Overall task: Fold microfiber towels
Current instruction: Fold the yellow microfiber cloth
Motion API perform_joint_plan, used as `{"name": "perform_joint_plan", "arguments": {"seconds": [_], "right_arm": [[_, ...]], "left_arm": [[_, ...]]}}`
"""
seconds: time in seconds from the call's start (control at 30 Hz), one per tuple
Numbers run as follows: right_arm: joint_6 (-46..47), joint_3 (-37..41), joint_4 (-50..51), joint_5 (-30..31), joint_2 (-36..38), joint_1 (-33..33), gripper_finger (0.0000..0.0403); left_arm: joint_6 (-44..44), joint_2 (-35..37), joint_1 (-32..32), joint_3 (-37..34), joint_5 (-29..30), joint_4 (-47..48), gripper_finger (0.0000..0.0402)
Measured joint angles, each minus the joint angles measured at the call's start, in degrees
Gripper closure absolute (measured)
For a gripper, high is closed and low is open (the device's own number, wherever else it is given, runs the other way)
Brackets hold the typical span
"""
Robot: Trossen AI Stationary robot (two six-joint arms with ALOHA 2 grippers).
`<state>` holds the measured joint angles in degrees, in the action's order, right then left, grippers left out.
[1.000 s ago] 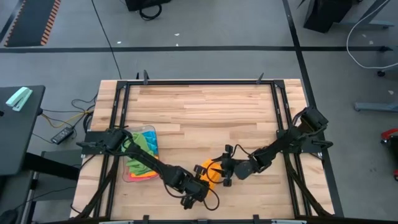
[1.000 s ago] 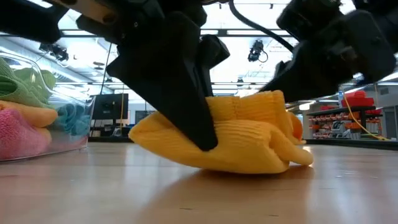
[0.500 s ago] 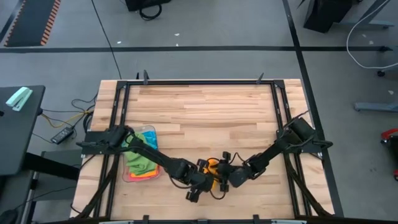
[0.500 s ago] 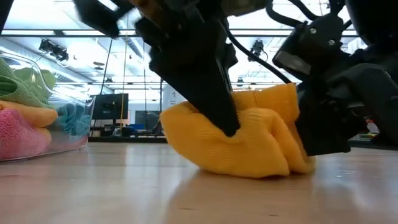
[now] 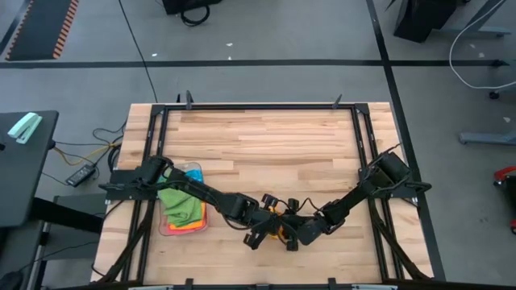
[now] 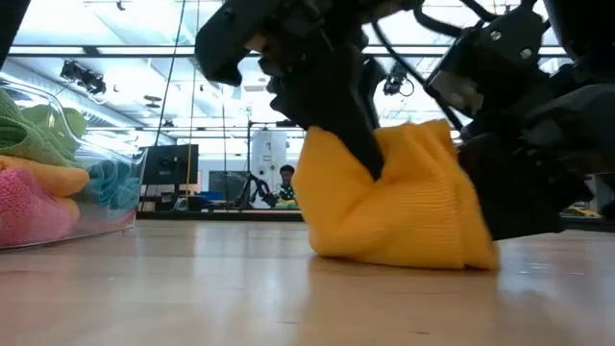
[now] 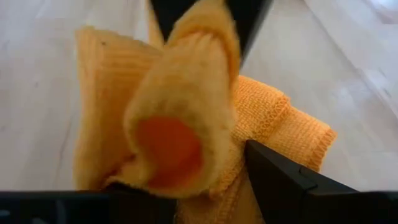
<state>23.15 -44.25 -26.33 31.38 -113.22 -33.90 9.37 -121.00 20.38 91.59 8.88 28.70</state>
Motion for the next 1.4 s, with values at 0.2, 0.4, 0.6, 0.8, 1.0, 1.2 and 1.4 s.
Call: {"name": "perform_joint_plan", "arguments": {"seconds": [0.2,0.4,0.6,0.8,1.0,1.2,1.4], "right_arm": [[-1.31,0.26,3.4,-0.32,3.04,-1.34,0.0215],[0.75,0.26,3.45,0.36,3.23,-1.39,0.0215],[0.51,0.26,3.17,0.84,3.25,-1.77,0.0215],[0.55,0.26,3.06,1.11,3.29,-2.05,0.0215],[0.9,0.2,2.93,1.35,3.37,-3.2,0.0215],[-0.12,0.17,2.95,3.37,3.4,-4.98,0.0215],[-0.7,0.13,3.26,3.49,3.4,-4.93,0.0215]], "left_arm": [[6.59,0.71,0.02,0.0,1.7,0.24,0.0331],[12.28,0.71,-0.3,0.0,4.52,-1.59,0.0308],[13.91,0.44,-1.12,0.0,2.84,-6.32,0.0295],[14.48,-0.1,-2.72,-0.89,1.61,-9.05,0.0294],[14.58,-0.12,-3.97,-1.27,0.61,-10.03,0.0286],[12.93,-0.15,-4.85,-1.27,-1.94,-10.63,0.0235],[10.84,-0.21,-5.31,-1.27,-4.01,-11.53,0.0165]]}}
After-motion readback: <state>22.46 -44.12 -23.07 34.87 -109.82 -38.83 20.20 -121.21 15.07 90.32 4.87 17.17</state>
